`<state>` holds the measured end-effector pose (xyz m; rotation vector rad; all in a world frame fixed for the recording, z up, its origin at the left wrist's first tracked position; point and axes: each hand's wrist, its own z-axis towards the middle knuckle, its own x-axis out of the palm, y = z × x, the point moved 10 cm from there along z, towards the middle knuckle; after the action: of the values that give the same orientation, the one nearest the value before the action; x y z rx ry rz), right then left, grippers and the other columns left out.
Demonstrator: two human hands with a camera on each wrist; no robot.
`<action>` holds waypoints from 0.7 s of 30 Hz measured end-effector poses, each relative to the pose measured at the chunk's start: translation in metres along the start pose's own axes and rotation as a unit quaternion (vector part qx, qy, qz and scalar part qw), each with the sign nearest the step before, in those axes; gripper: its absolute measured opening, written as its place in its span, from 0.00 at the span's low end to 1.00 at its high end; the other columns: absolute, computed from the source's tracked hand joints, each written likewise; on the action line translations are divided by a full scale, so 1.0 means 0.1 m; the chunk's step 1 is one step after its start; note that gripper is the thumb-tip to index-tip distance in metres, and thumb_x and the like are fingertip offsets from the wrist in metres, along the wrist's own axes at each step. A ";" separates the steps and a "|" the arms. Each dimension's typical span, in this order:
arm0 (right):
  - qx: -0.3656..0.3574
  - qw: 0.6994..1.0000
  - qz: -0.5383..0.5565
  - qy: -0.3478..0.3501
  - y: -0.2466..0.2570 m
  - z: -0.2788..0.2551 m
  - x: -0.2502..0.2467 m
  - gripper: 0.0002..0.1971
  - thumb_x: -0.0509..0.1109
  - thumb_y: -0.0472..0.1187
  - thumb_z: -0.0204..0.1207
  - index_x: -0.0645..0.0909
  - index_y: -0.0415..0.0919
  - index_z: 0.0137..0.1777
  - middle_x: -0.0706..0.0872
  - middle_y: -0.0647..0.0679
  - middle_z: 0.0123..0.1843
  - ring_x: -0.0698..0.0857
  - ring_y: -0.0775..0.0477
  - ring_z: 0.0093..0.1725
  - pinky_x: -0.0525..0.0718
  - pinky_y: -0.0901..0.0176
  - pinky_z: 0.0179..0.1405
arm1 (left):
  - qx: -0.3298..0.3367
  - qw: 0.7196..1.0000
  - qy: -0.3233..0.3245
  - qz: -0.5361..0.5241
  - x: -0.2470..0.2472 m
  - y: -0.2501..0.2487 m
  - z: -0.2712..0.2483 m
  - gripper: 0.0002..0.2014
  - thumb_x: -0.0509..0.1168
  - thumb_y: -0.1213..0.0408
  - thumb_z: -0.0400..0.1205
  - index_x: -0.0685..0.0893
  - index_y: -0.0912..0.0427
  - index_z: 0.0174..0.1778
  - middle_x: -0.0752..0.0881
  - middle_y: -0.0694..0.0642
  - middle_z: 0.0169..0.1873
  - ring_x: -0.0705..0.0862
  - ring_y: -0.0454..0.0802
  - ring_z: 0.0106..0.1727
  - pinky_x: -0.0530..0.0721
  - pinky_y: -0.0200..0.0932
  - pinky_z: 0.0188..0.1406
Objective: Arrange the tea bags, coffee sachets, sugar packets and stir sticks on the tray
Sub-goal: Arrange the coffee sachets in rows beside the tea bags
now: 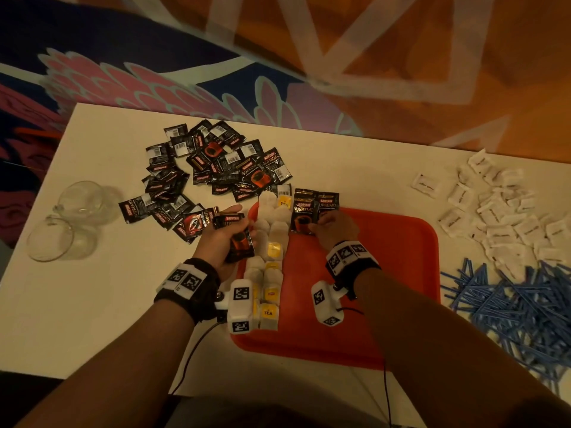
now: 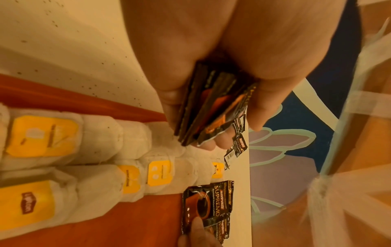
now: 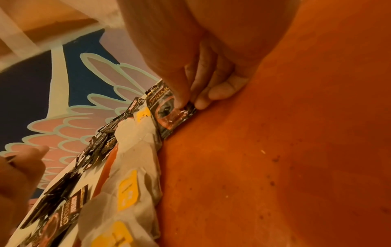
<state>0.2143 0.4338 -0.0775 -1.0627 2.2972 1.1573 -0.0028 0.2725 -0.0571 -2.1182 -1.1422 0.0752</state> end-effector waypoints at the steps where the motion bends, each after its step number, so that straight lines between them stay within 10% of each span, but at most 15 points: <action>1: -0.001 1.000 -0.004 0.000 0.01 0.00 0.00 0.10 0.81 0.44 0.71 0.81 0.46 0.44 0.81 0.54 0.43 0.82 0.51 0.51 0.78 0.62 0.43 | -0.002 1.000 -0.001 -0.005 0.00 0.01 0.01 0.18 0.66 0.71 0.83 0.82 0.53 0.68 0.91 0.60 0.45 0.90 0.54 0.43 0.86 0.57 0.50; 11: -0.018 1.000 0.009 -0.002 0.02 -0.08 -0.09 0.09 0.80 0.43 0.71 0.81 0.48 0.45 0.86 0.52 0.48 0.85 0.52 0.52 0.77 0.66 0.40 | -0.048 0.999 0.007 -0.022 0.12 0.06 -0.08 0.16 0.53 0.75 0.84 0.81 0.59 0.62 0.91 0.60 0.41 0.88 0.56 0.39 0.85 0.52 0.44; 16: -0.069 0.997 0.022 -0.005 0.08 -0.20 -0.20 0.08 0.79 0.45 0.72 0.83 0.47 0.47 0.85 0.55 0.44 0.85 0.54 0.50 0.79 0.63 0.45 | -0.025 0.996 0.009 0.084 0.19 0.04 -0.11 0.14 0.63 0.74 0.84 0.84 0.68 0.65 0.91 0.65 0.55 0.91 0.61 0.55 0.88 0.58 0.52; 21: -0.154 0.983 0.055 0.085 0.33 -0.50 0.00 0.10 0.77 0.56 0.72 0.84 0.53 0.44 0.89 0.55 0.48 0.87 0.55 0.50 0.86 0.54 0.53 | 0.007 0.987 -0.010 0.158 0.30 -0.04 -0.16 0.15 0.77 0.68 0.76 0.88 0.62 0.58 0.93 0.63 0.49 0.92 0.64 0.52 0.89 0.68 0.55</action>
<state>0.1899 0.4068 -0.0302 -1.1964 2.3834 1.5621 0.0184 0.2868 -0.0345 -2.2723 -0.8059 0.2513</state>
